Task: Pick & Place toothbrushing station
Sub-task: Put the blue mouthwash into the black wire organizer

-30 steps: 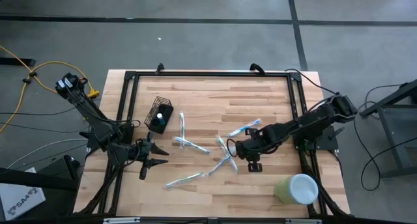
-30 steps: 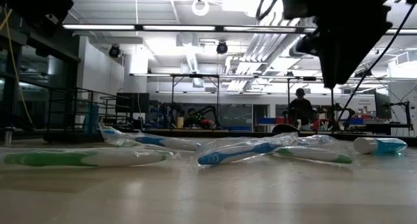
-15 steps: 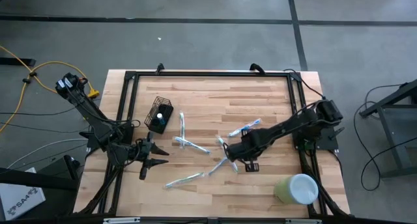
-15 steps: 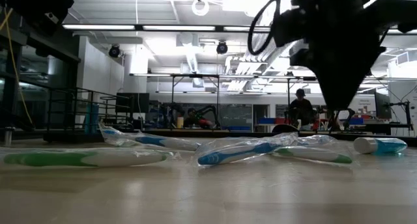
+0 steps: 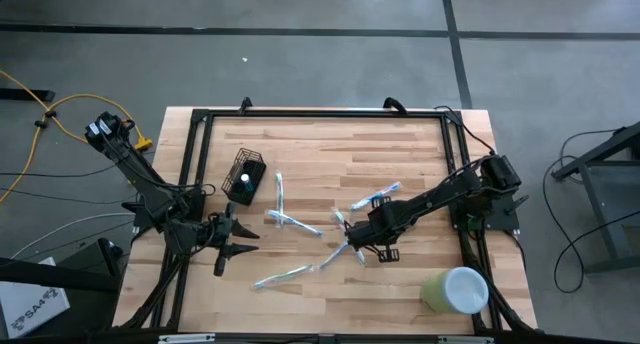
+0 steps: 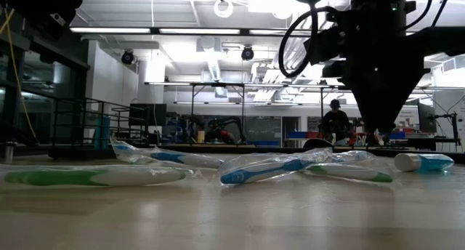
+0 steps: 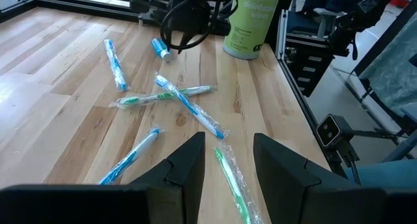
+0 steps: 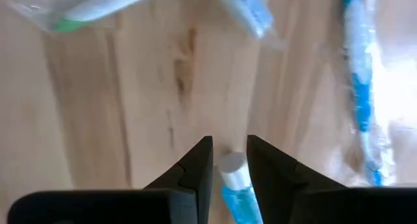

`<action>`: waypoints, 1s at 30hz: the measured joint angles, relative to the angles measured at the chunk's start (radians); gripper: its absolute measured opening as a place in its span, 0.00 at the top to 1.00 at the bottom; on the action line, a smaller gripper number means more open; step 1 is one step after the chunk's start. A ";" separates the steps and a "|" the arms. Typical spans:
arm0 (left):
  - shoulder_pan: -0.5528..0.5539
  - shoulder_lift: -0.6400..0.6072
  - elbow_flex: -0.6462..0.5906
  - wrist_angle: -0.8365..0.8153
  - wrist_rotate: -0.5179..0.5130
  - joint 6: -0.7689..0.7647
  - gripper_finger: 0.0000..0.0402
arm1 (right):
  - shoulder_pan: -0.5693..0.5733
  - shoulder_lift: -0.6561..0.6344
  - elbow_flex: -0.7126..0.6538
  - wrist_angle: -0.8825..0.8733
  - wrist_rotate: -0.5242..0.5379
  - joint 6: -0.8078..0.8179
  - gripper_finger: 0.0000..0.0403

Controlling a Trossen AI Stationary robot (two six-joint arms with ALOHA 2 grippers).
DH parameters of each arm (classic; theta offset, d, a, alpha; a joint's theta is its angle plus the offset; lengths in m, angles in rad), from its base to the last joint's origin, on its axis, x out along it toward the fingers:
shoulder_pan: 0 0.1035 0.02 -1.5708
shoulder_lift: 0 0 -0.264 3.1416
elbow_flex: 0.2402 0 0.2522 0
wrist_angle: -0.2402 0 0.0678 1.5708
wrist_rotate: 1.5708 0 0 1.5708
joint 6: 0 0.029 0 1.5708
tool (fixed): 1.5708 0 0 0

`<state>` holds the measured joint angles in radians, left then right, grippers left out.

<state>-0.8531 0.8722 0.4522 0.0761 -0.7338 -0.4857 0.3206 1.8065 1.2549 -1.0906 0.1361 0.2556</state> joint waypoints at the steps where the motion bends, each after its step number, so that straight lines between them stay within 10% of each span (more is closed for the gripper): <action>1: 0.000 0.000 0.000 0.000 0.000 0.000 0.68 | 0.000 0.000 0.000 0.000 0.004 0.000 0.78; 30: 0.000 0.000 0.000 0.000 0.000 0.000 0.68 | 0.013 0.000 -0.007 -0.055 -0.040 0.046 0.78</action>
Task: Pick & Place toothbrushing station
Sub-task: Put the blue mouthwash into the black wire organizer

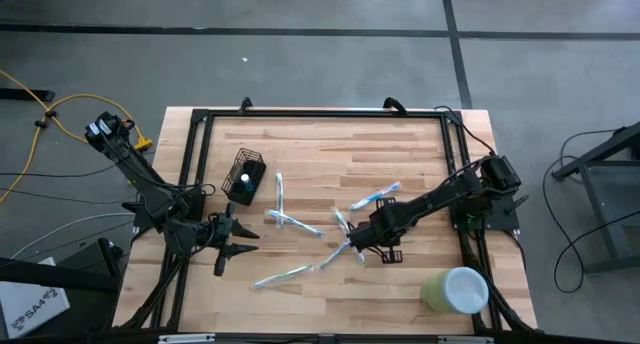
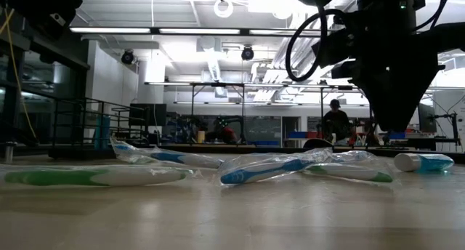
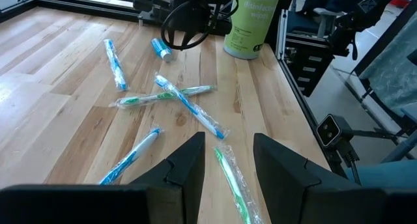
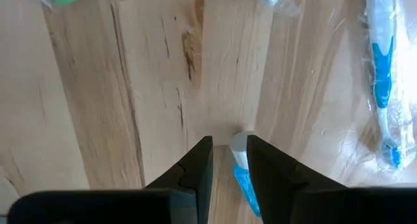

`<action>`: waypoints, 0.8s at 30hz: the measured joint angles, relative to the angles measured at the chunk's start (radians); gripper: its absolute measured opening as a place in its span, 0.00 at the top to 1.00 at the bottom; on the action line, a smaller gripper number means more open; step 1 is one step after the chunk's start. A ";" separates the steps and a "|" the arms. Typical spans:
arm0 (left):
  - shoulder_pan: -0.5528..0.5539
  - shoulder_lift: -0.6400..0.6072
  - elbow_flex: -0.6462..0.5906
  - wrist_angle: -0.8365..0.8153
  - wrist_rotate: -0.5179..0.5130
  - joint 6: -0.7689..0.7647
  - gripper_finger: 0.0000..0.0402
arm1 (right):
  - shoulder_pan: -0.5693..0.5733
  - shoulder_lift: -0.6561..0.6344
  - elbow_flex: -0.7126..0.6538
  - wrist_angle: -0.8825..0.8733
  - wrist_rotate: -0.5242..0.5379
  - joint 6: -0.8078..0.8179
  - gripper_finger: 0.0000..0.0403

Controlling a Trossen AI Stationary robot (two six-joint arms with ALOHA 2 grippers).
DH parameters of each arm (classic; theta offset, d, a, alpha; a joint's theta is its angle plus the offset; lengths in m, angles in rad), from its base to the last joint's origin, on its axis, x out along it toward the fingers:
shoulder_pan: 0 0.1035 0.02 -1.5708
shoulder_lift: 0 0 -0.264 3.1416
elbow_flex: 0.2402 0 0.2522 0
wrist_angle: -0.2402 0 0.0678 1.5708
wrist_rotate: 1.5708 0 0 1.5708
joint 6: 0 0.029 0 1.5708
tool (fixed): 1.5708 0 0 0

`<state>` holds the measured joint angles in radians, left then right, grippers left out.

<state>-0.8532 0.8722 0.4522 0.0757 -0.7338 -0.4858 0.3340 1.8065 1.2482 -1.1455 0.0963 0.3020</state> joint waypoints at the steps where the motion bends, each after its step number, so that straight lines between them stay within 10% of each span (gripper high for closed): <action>1: 0.000 0.000 0.000 0.000 0.000 0.000 0.68 | 0.000 0.000 -0.007 0.006 -0.001 -0.005 0.78; 24: 0.000 0.000 0.000 0.000 0.000 0.000 0.68 | 0.000 0.000 -0.056 0.044 -0.007 -0.069 0.78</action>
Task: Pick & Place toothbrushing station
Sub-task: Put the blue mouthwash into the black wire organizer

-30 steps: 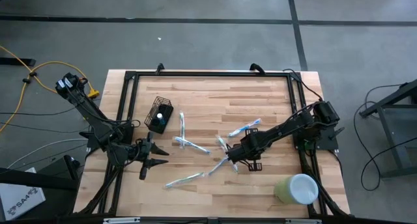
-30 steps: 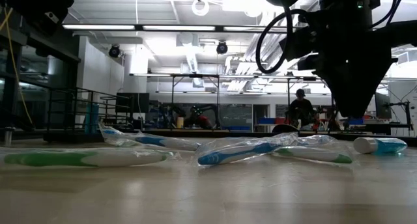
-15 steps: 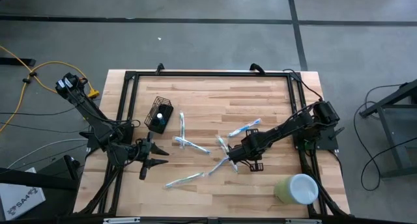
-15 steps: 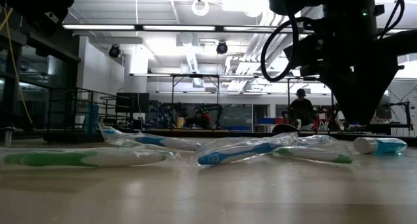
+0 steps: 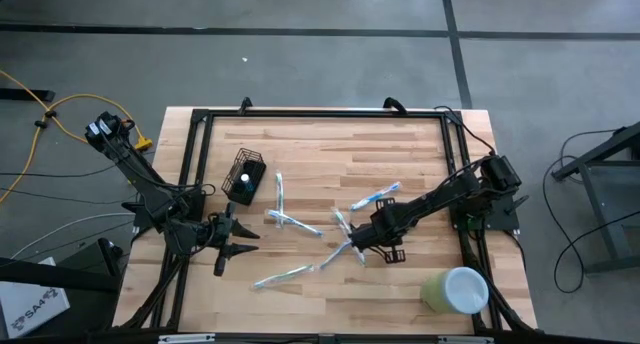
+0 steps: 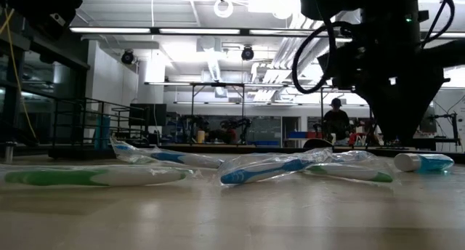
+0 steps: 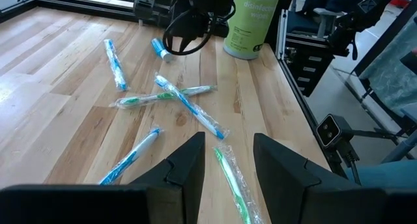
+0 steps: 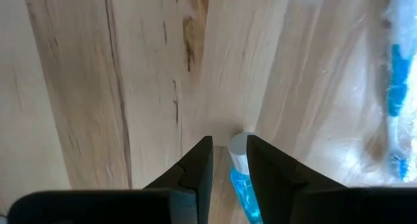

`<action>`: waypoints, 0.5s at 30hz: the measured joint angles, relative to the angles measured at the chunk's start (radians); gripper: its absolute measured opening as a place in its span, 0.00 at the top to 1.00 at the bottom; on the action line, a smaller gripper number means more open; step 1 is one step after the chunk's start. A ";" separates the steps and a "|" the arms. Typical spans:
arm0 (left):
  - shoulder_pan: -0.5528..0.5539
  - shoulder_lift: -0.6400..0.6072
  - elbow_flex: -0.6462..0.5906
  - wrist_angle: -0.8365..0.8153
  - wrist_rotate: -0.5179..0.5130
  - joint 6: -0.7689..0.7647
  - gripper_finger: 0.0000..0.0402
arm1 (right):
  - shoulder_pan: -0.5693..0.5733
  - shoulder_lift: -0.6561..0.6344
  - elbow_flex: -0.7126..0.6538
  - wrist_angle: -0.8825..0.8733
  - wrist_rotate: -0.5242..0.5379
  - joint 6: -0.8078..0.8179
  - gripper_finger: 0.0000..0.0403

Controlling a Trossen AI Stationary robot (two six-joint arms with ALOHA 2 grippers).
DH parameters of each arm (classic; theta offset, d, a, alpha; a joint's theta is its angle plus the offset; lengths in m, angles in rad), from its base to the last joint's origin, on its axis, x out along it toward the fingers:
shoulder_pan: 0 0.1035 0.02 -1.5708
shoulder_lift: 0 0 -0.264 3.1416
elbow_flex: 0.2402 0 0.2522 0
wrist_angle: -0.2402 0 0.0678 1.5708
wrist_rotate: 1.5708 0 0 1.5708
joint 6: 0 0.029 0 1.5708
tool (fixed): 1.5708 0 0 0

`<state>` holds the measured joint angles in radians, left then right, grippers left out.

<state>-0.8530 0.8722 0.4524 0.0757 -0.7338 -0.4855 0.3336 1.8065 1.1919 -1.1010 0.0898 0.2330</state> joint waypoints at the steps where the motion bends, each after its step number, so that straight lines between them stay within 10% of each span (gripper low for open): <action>1: 0.000 0.000 0.000 0.000 0.000 0.000 0.68 | 0.000 0.000 -0.007 0.008 -0.007 -0.003 0.78; 15: 0.000 0.000 0.000 0.000 0.000 0.000 0.68 | -0.003 0.000 -0.034 -0.012 0.016 0.028 0.78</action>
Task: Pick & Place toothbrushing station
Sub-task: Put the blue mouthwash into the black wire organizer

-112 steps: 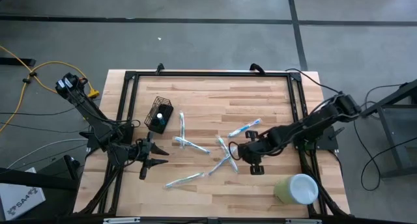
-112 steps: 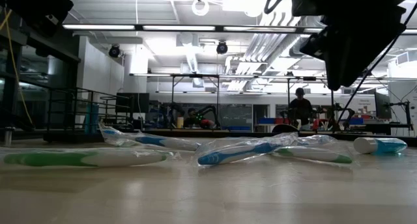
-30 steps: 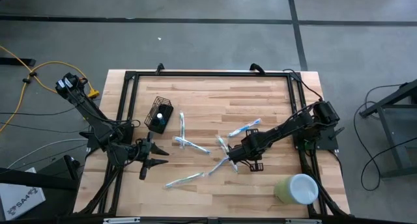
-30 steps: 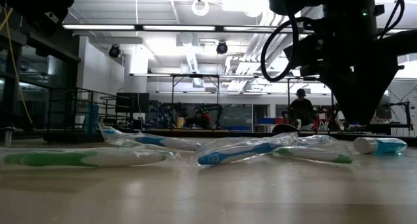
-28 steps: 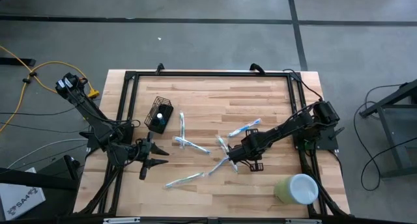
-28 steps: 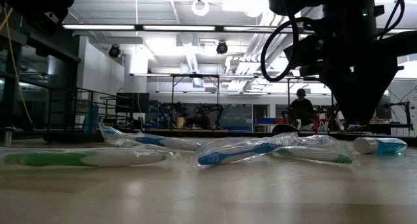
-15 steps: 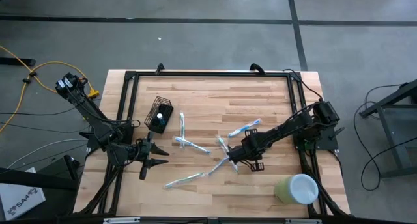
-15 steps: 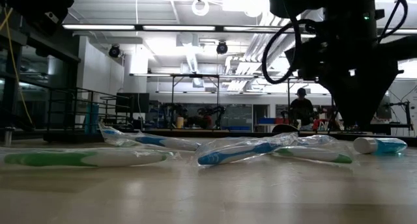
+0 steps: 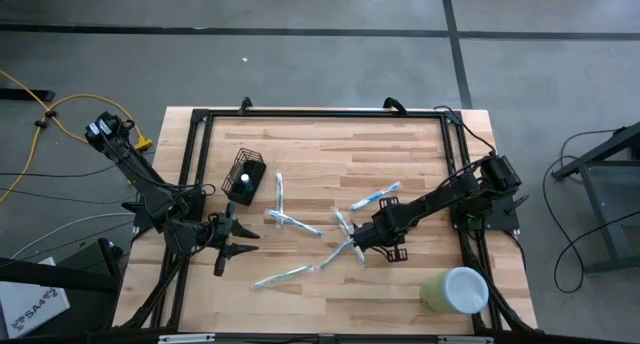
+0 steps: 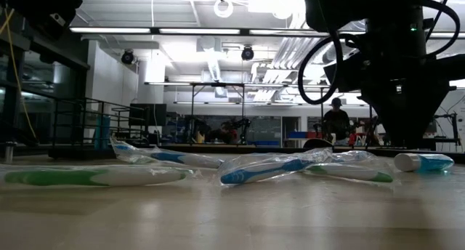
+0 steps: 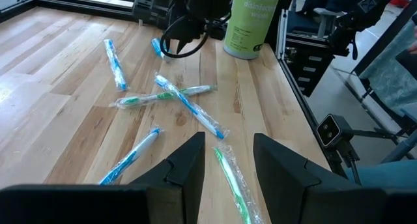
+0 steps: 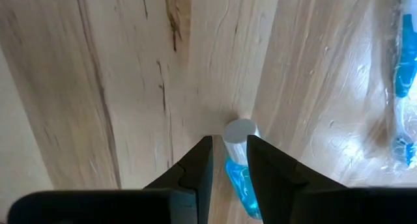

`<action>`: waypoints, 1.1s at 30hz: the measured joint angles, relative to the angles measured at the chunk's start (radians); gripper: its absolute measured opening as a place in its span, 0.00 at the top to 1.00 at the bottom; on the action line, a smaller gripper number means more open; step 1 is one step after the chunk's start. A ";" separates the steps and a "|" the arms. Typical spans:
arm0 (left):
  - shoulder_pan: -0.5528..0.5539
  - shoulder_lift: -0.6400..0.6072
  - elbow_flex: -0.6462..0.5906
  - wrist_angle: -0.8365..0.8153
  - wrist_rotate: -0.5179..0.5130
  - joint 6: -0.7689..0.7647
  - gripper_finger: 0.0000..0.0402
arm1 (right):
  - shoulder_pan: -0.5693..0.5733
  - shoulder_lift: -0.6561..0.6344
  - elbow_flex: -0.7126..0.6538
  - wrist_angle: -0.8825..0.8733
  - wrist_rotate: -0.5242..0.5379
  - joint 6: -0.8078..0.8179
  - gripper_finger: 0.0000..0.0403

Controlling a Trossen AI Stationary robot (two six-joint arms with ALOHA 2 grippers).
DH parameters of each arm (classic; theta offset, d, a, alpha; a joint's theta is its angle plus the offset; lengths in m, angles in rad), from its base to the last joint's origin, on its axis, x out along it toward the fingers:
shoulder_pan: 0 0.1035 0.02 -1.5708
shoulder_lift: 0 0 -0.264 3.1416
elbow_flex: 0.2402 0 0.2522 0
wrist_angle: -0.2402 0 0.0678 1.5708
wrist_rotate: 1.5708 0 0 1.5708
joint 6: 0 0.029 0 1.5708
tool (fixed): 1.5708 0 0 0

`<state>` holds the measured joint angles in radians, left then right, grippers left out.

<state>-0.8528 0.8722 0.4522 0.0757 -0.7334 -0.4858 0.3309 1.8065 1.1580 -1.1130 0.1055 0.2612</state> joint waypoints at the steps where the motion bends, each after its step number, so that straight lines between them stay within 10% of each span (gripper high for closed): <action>1: 0.000 0.000 0.000 0.000 0.000 0.000 0.68 | 0.000 0.000 0.000 0.000 0.000 0.001 0.78; 33: 0.000 0.000 0.000 0.000 0.000 0.000 0.68 | 0.001 -0.297 -0.254 0.155 -0.009 0.084 0.78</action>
<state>-0.8528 0.8722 0.4524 0.0761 -0.7338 -0.4855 0.3317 1.5093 0.9039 -0.9578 0.0966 0.3450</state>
